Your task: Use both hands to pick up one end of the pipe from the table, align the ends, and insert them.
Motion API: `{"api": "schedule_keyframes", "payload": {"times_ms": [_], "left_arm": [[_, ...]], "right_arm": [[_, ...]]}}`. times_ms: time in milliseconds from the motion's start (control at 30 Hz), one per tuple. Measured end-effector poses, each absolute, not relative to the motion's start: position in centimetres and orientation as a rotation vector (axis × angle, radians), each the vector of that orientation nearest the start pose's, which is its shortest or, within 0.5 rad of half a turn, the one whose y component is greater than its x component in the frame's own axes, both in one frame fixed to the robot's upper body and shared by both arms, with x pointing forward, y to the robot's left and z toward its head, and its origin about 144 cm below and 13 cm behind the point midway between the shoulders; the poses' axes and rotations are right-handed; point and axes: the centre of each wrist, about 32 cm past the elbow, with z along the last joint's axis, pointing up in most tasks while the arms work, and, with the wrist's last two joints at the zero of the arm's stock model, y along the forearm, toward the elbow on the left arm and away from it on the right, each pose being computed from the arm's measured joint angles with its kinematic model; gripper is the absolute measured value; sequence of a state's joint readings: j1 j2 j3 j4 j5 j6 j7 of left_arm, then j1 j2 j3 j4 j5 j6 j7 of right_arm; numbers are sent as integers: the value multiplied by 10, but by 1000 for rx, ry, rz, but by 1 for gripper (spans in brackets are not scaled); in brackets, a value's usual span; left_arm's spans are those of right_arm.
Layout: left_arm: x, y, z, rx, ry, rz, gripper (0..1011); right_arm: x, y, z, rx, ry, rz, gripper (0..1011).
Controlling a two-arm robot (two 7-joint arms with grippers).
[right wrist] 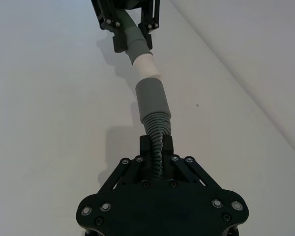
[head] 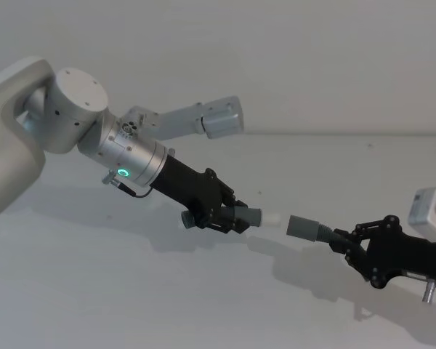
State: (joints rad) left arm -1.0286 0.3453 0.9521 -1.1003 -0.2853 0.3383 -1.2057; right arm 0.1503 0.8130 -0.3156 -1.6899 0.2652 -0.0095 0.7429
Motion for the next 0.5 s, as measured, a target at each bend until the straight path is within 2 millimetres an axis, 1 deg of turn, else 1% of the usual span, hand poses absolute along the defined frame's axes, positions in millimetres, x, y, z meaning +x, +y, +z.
{"api": "schedule_keyframes", "payload": {"times_ms": [500], "left_arm": [[643,153,1326,667,-73,-54,355]], "right_arm": [[474,-347,1239,-447,-274,-510,115]]}}
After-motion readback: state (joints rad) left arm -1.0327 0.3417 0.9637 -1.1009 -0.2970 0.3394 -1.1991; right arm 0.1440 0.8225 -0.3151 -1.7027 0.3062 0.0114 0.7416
